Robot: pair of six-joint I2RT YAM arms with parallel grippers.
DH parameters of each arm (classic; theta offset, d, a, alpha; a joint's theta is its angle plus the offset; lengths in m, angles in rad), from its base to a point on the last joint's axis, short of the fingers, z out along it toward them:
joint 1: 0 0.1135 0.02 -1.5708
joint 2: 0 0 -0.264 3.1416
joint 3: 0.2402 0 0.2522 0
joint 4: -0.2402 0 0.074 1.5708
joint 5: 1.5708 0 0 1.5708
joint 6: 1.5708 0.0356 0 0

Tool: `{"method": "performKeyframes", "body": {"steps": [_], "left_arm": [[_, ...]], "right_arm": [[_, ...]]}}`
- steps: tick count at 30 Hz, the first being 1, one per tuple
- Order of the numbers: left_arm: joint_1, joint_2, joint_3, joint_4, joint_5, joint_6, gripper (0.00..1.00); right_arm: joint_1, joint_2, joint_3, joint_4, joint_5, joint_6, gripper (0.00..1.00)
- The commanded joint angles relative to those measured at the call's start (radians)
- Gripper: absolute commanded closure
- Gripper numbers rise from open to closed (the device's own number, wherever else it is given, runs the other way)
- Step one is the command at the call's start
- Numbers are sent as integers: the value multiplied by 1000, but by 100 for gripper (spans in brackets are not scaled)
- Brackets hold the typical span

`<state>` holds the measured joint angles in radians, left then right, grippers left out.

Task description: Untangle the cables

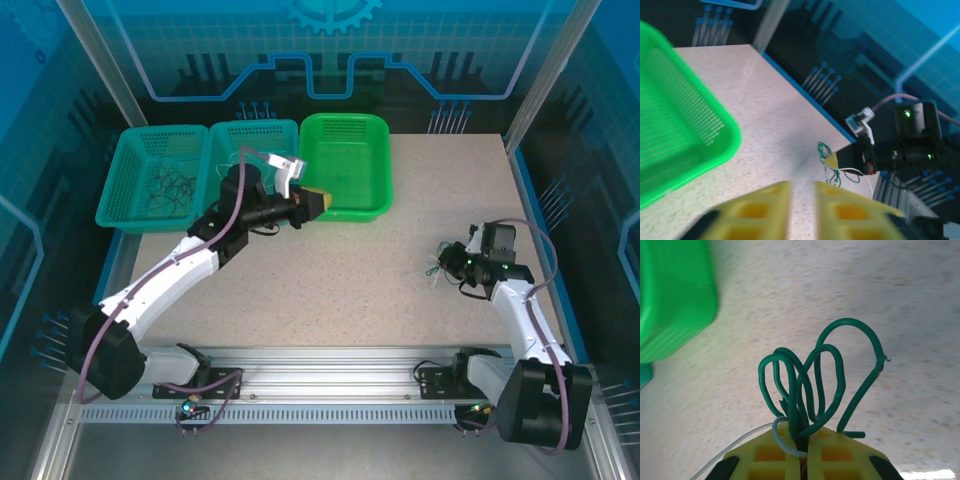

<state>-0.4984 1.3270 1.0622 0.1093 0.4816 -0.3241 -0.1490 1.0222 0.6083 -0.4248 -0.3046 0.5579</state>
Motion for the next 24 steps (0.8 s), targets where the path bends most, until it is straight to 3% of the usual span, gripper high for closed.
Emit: {"method": "performKeyframes", "body": {"steps": [1, 5, 8, 11, 17, 24], "left_arm": [[-76, 63, -9, 96, 121, 87, 60], [-126, 175, 36, 139, 128, 111, 45], [-158, 292, 129, 85, 137, 36, 39], [-212, 377, 151, 156, 136, -66, 30], [-247, 486, 136, 320, 140, -289, 32], [-286, 580, 152, 450, 161, -419, 38]], "right_arm": [[69, -47, 27, 61, -155, -76, 99], [174, -86, 55, 72, -160, -114, 99], [225, -98, 81, 60, -149, -133, 99], [255, -117, 87, 66, -131, -141, 99], [274, -162, 96, 51, -54, -139, 98], [291, -156, 97, 66, -79, -146, 99]]}}
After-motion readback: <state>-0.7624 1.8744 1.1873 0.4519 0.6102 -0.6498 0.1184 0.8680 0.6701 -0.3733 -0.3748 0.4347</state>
